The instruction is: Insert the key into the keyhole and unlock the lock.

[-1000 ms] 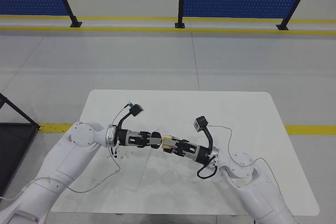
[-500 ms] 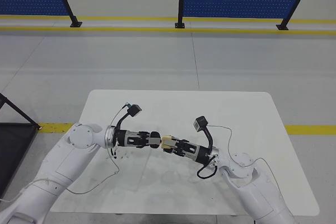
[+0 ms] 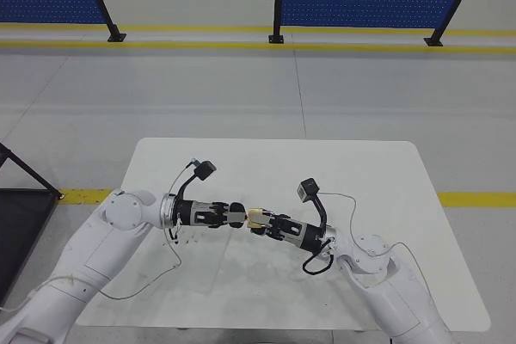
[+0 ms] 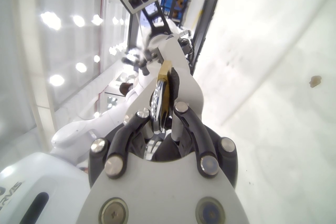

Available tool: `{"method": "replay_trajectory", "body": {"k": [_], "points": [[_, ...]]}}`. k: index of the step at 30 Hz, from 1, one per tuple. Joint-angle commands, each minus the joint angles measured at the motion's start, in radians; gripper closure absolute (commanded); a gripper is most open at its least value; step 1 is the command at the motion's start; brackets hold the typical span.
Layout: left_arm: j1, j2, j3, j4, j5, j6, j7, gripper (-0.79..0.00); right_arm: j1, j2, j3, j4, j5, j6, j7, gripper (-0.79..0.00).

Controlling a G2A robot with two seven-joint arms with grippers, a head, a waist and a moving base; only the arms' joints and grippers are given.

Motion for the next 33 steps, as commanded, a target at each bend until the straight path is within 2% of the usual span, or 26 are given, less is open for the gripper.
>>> {"method": "replay_trajectory", "body": {"k": [1,21,33], "points": [[0.002,0.002,-0.001,-0.004,0.024,-0.017,0.017,0.000,0.000,0.000,0.000,0.000,0.000,0.000,0.000,0.000],[0.048,0.011,-0.040,-0.055,0.235,-0.172,0.176,0.000,0.000,0.000,0.000,0.000,0.000,0.000,0.000,0.000],[0.078,0.013,-0.069,-0.096,0.369,-0.213,0.275,0.000,0.000,0.000,0.000,0.000,0.000,0.000,0.000,0.000]]}}
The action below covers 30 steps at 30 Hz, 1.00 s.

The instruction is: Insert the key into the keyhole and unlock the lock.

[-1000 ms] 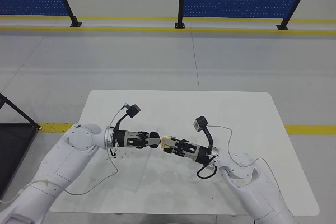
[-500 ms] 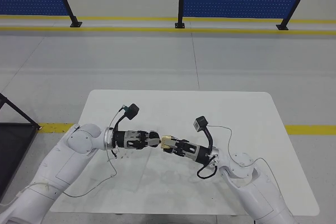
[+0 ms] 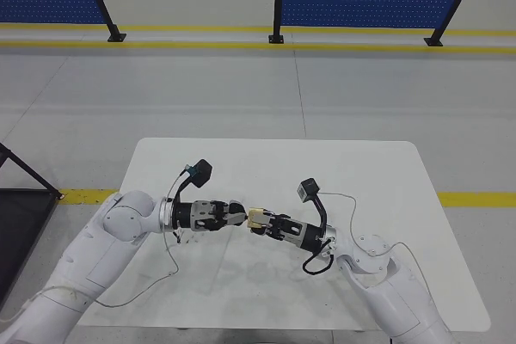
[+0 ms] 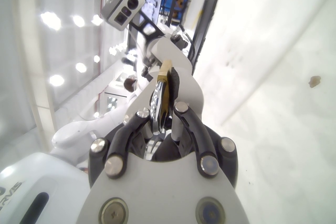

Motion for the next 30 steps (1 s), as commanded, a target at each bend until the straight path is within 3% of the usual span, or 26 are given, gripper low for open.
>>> {"method": "replay_trajectory", "body": {"k": [1,30], "points": [[0.006,0.000,-0.008,-0.009,0.041,-0.009,0.025,0.000,0.000,0.000,0.000,0.000,0.000,0.000,0.000,0.000],[0.119,-0.003,-0.099,-0.132,0.496,-0.070,0.364,0.000,0.000,0.000,0.000,0.000,0.000,0.000,0.000,0.000]]}}
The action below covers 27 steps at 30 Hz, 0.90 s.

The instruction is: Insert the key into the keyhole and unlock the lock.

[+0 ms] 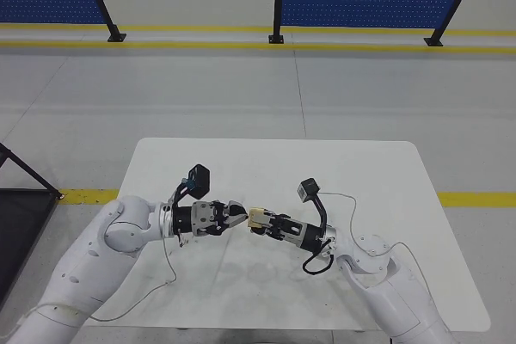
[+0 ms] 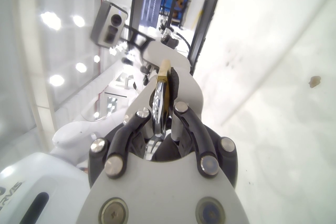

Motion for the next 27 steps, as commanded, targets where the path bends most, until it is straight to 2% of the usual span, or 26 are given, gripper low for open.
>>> {"method": "replay_trajectory", "body": {"k": [1,27], "points": [[0.010,-0.001,-0.006,-0.008,0.035,-0.002,0.028,0.000,0.000,0.000,0.000,0.000,0.000,0.000,0.000,0.000],[0.086,-0.010,-0.065,-0.097,0.474,-0.001,0.306,0.000,0.000,0.000,0.000,0.000,0.000,0.000,0.000,0.000]]}}
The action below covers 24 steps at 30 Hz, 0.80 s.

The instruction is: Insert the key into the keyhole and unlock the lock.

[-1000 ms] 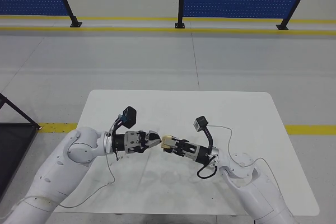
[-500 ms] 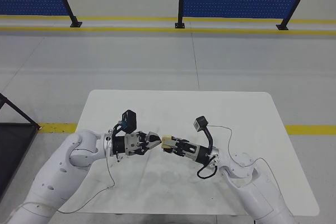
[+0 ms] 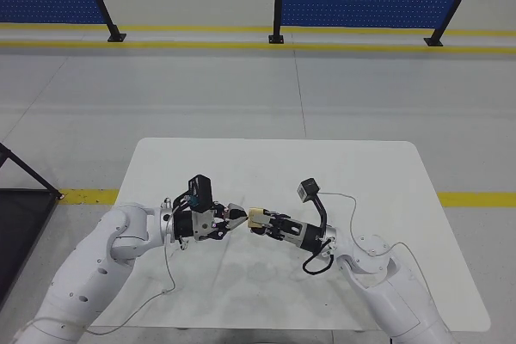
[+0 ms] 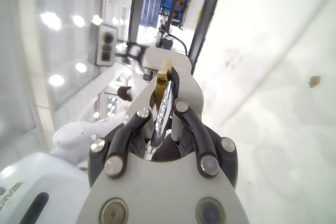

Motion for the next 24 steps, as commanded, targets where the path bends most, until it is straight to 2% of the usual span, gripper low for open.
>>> {"method": "replay_trajectory", "body": {"k": [1,24], "points": [[0.006,-0.001,-0.003,-0.007,0.037,0.000,0.027,0.000,0.000,0.000,0.000,0.000,0.000,0.000,0.000,0.000],[0.043,-0.007,-0.019,-0.047,0.324,0.032,0.230,0.000,0.000,0.000,0.000,0.000,0.000,0.000,0.000,0.000]]}}
